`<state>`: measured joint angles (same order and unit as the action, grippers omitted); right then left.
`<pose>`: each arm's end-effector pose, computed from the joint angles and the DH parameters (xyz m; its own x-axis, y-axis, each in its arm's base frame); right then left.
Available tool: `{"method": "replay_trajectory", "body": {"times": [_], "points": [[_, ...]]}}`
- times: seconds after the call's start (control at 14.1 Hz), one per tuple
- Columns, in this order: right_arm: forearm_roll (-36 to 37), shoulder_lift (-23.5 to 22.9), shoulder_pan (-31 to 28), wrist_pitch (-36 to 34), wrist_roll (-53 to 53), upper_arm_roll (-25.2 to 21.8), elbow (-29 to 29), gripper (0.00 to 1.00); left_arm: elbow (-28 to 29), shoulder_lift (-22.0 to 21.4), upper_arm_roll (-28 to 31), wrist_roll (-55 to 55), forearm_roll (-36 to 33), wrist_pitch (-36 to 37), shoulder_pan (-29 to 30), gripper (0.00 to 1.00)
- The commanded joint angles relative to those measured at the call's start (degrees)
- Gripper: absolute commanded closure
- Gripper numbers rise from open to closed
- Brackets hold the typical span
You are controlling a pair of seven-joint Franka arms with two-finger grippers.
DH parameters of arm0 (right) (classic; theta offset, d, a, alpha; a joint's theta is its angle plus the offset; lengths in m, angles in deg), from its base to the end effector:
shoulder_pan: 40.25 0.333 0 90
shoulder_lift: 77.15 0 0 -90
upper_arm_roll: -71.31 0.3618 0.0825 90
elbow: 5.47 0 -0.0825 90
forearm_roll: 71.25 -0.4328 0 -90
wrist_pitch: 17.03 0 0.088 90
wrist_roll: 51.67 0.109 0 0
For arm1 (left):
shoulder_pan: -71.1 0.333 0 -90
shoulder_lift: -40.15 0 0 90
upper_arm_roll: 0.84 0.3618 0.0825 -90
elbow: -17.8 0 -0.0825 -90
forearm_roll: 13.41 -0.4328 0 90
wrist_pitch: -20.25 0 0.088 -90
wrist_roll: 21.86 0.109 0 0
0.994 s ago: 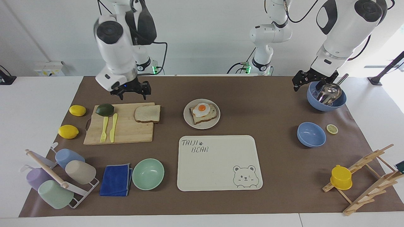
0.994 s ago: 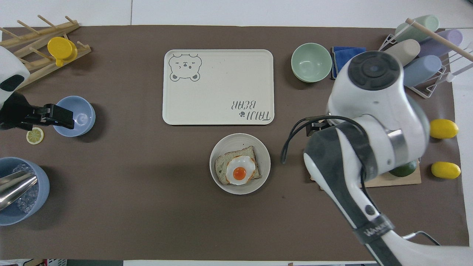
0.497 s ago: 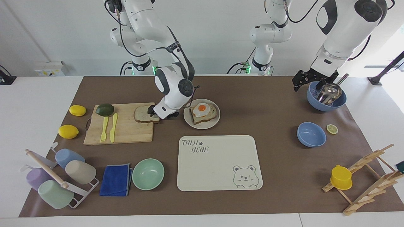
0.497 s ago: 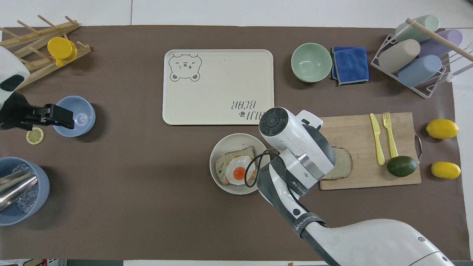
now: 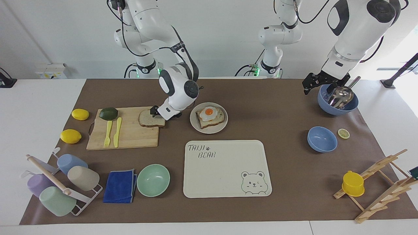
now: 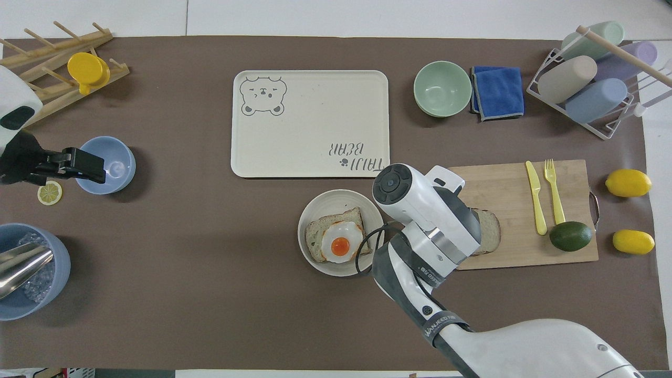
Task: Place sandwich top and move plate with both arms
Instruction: 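Lay the bread slice on the egg toast while the left gripper approaches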
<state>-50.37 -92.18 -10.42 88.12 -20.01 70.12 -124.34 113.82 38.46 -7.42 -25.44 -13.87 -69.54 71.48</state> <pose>0.5152 0.2481 0.2866 0.9577 0.0535 -0.2829 0.1902 -0.8552 0.4821 0.5853 -0.0637 0.6309 0.9959 -0.0450 -0.0785 -0.0465 -0.9988 -0.0163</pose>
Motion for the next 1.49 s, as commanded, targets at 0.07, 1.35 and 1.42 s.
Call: {"method": "replay_trajectory", "body": {"times": [0.07, 1.35, 1.42], "points": [[2.5, 2.11, 1.11, -1.18, -1.87, 0.05, -1.97, 1.0, 1.35, -1.82, -0.27, -0.54, -0.68, 0.58, 0.23, 0.0], [-5.76, -4.13, 19.3, 0.92, 9.12, 2.78, 20.0, 1.0, 1.88, -2.17, -0.27, -0.8, -0.68, -0.47, 0.5, 0.0], [-6.11, -4.22, 19.22, 2.41, 9.91, 2.78, 19.91, 1.0, 2.06, -2.09, -0.27, -0.81, -0.68, -0.47, 0.5, 0.0]]}}
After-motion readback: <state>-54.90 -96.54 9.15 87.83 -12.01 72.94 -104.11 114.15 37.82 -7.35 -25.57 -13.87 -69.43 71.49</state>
